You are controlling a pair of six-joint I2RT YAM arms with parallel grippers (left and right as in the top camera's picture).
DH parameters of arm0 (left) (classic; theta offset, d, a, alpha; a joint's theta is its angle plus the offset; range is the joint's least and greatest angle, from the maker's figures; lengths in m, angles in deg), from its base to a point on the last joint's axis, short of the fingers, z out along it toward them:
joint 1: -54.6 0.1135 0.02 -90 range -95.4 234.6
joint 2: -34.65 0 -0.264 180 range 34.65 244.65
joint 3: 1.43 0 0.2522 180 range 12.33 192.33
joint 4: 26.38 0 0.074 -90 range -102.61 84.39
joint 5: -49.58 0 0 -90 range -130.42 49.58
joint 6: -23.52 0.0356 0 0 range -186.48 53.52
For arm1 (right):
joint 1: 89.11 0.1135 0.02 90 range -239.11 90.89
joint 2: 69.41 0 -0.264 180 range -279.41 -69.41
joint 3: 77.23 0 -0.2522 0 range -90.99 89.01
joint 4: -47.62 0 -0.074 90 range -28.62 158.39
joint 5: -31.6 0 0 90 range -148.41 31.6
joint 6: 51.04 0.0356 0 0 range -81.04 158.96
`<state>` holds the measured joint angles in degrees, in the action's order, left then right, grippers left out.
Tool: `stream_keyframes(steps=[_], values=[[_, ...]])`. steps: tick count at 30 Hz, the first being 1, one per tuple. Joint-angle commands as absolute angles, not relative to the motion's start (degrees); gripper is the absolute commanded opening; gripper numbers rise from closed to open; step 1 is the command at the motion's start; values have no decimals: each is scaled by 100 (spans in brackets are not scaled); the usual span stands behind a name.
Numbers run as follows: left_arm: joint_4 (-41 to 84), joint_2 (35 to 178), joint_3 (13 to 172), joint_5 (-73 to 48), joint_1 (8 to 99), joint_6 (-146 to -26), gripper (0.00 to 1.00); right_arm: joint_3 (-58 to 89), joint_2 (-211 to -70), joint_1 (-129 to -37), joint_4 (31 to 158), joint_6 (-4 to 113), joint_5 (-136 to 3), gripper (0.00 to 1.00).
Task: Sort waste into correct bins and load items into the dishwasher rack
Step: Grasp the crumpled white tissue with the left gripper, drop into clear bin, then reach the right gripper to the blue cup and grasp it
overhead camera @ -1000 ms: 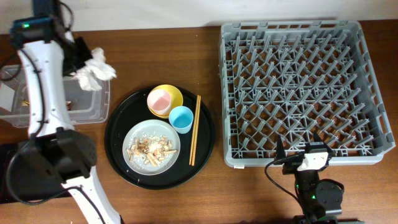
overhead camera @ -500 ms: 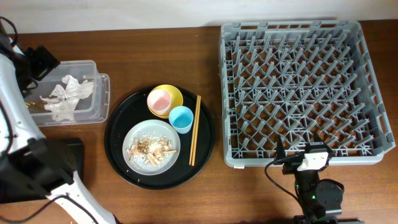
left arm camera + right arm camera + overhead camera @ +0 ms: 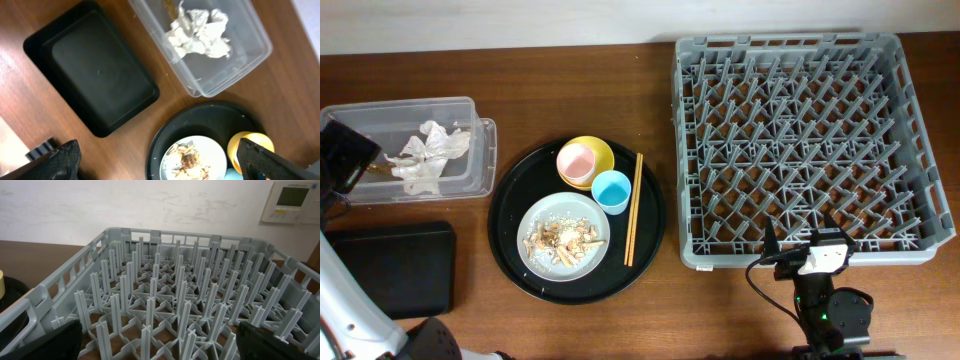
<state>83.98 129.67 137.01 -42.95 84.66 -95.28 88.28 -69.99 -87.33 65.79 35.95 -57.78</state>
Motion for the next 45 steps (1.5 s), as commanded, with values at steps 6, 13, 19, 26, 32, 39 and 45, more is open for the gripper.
stream_keyframes(steps=[6, 13, 19, 26, 32, 39, 45], values=[[8409, 12945, 13557, -4435, 8525, -9666, 99, 8869, -6960, -8774, 6610, 3628, -5752, 98], [8409, 12945, 13557, -4435, 8525, -9666, 99, 8869, -6960, -8763, 6319, 7147, -11345, 98], [8409, 12945, 13557, -4435, 8525, -9666, 99, 8176, -7006, -8763, 2754, 10067, -8873, 98], [8409, 12945, 13557, -4435, 8525, -9666, 99, 2080, -11443, -8707, 10142, 4474, -10130, 98], [8409, 12945, 13557, -4435, 8525, -9666, 99, -733, -14798, -5797, 12847, 4153, -6983, 98], [8409, 12945, 13557, -4435, 8525, -9666, 99, -781, -17359, -5120, 12802, 4544, -7369, 98], [8409, 12945, 13557, -4435, 8525, -9666, 99, -774, -17781, -4997, 11460, 4544, -6976, 31]])
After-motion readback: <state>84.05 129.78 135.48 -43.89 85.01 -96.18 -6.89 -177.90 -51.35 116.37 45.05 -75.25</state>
